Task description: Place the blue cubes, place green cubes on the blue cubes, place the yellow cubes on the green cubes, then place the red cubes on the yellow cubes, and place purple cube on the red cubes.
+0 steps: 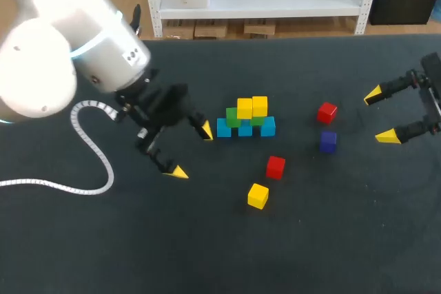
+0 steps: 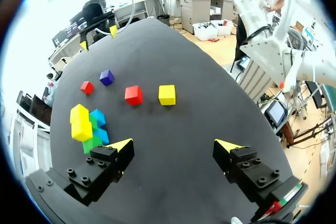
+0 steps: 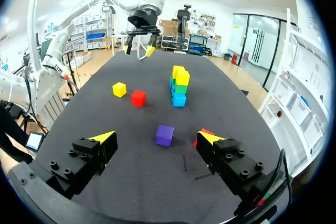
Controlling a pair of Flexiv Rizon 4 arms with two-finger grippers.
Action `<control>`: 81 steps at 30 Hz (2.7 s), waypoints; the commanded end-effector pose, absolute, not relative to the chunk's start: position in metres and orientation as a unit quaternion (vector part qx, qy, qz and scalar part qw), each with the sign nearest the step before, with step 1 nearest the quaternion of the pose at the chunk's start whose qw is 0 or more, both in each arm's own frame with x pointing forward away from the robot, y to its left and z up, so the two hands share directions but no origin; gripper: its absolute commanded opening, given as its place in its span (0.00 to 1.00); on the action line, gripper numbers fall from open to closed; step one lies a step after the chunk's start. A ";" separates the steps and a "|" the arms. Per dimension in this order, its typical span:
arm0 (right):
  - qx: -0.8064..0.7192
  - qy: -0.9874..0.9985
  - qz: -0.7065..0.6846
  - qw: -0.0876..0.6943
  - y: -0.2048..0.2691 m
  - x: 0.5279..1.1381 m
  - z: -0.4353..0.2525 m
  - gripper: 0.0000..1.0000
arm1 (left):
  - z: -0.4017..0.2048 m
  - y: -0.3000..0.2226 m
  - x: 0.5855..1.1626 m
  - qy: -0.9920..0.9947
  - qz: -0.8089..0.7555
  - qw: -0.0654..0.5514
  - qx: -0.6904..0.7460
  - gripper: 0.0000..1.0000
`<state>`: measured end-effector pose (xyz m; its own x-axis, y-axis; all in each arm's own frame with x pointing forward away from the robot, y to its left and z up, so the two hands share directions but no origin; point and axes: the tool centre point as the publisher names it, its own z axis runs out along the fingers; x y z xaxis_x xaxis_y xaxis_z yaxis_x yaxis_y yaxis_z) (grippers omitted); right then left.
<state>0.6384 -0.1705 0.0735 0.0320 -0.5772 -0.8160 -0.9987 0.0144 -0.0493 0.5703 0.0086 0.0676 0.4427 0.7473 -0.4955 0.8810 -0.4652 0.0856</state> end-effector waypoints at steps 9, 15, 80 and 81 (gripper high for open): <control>-0.631 0.624 0.308 0.344 -0.170 0.639 0.073 1.00 | 0.045 -0.049 0.562 0.478 -0.194 0.163 0.841 1.00; -0.631 0.624 0.308 0.344 -0.170 0.639 0.073 1.00 | 0.030 -0.072 0.554 0.456 -0.195 0.152 0.855 1.00; -0.631 0.624 0.308 0.344 -0.170 0.639 0.073 1.00 | 0.022 -0.024 0.562 0.638 -0.153 0.123 0.745 0.00; -0.631 0.624 0.308 0.344 -0.170 0.639 0.073 1.00 | 0.026 -0.017 0.564 0.643 -0.149 0.129 0.740 0.00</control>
